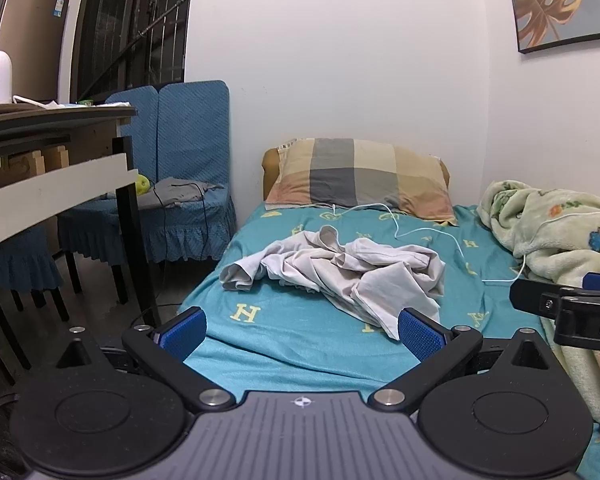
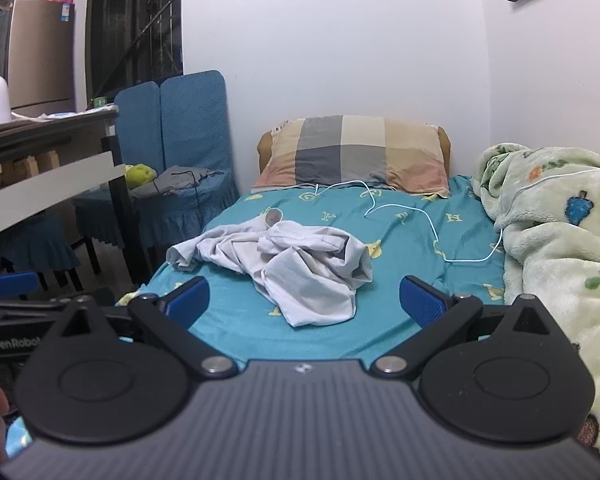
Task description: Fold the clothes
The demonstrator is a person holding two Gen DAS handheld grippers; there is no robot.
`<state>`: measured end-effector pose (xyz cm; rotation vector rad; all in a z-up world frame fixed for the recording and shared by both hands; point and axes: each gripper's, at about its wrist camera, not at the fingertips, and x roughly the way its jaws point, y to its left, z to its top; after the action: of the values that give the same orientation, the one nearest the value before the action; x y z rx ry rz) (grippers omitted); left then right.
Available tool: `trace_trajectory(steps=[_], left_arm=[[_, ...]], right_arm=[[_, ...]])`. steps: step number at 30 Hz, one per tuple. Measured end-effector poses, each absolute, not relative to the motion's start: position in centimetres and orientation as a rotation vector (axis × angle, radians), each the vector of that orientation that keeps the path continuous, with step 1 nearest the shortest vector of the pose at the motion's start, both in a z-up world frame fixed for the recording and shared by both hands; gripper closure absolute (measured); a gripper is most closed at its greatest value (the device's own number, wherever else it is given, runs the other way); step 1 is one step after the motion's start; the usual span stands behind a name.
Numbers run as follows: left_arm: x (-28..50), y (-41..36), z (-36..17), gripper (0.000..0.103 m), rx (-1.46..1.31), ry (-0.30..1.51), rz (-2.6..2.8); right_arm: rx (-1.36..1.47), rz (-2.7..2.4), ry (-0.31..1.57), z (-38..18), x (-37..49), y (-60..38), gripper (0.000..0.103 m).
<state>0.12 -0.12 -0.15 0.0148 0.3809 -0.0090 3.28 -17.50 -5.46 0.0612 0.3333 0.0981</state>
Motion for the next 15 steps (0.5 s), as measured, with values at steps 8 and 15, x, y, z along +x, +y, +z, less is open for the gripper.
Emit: trace_trajectory(steps=[8, 15], left_arm=[[-0.01, -0.10, -0.25, 0.000, 0.008, 0.396, -0.035], [-0.03, -0.68, -0.82, 0.000, 0.038, 0.398, -0.044]], right_arm=[[0.058, 0.098, 0.323, -5.36, 2.78, -17.39, 0.000], [0.064, 0.096, 0.337, -5.45, 3.24, -17.51, 0.000]])
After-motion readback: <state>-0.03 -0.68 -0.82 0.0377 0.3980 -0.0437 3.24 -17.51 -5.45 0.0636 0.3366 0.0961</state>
